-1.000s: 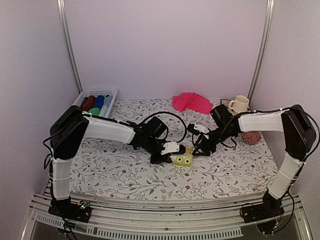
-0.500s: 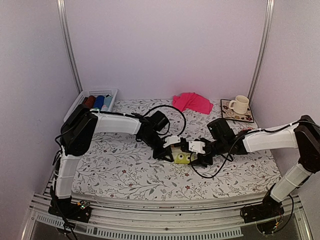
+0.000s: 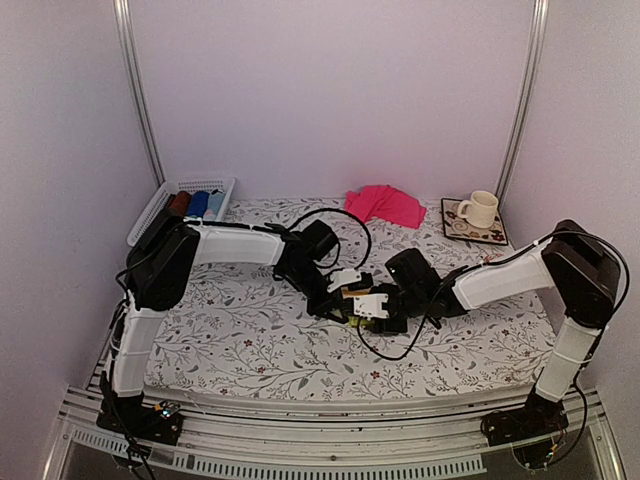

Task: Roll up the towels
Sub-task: Roll the towel at the center of the board.

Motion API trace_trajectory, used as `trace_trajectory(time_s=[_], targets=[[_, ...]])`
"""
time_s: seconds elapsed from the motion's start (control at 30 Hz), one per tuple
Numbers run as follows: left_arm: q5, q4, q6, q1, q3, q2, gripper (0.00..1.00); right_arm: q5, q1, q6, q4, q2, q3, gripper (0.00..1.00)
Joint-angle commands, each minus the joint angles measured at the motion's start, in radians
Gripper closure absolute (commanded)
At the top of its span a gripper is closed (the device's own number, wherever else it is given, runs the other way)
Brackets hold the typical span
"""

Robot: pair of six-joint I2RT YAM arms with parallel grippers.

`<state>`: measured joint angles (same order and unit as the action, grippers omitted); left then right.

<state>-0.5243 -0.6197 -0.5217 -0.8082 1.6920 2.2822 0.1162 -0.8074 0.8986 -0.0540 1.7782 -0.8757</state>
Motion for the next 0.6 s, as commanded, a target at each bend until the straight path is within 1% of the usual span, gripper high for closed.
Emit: trace_trajectory(time_s=[0.0,0.03,0.1,0.17,0.2,0.23,0.27,0.3,0.33,0.37,0.47,0.5,0.57], targets=[[0.027,-0.071,0.009,0.004,-0.015,0.059,1.00,-0.085,-0.011,0.018,-0.001,0.054,-0.042,0.48],[0.031,-0.071,0.009,0.005,-0.017,0.058,0.98,-0.083,-0.011,0.017,0.008,0.057,-0.045,0.53],[0.043,-0.071,0.009,0.010,-0.022,0.050,0.93,-0.071,-0.011,0.008,0.027,0.053,-0.050,0.66],[0.053,-0.064,0.011,0.020,-0.034,0.037,0.90,-0.064,-0.010,-0.004,0.055,0.052,-0.056,0.76],[0.061,-0.060,0.013,0.026,-0.040,0.029,0.85,-0.056,-0.011,-0.017,0.070,0.051,-0.057,0.79],[0.071,-0.053,0.017,0.033,-0.047,0.020,0.78,-0.048,-0.010,-0.029,0.081,0.048,-0.057,0.85],[0.080,-0.048,0.020,0.041,-0.056,0.009,0.71,-0.038,-0.009,-0.037,0.090,0.045,-0.056,0.87],[0.086,-0.041,0.021,0.048,-0.066,-0.004,0.69,-0.028,-0.009,-0.053,0.100,0.040,-0.057,0.89],[0.093,-0.034,0.024,0.057,-0.077,-0.022,0.63,-0.017,-0.009,-0.063,0.112,0.037,-0.057,0.89],[0.100,-0.027,0.027,0.067,-0.092,-0.040,0.54,-0.005,-0.010,-0.077,0.125,0.033,-0.058,0.90],[0.130,0.028,0.024,0.093,-0.158,-0.118,0.23,0.031,-0.009,-0.112,0.162,0.021,-0.066,0.90],[0.142,0.054,0.019,0.101,-0.186,-0.160,0.15,0.040,-0.009,-0.119,0.173,0.019,-0.070,0.90],[0.177,0.104,0.013,0.112,-0.239,-0.216,0.08,0.069,-0.005,-0.137,0.203,0.018,-0.081,0.90]])
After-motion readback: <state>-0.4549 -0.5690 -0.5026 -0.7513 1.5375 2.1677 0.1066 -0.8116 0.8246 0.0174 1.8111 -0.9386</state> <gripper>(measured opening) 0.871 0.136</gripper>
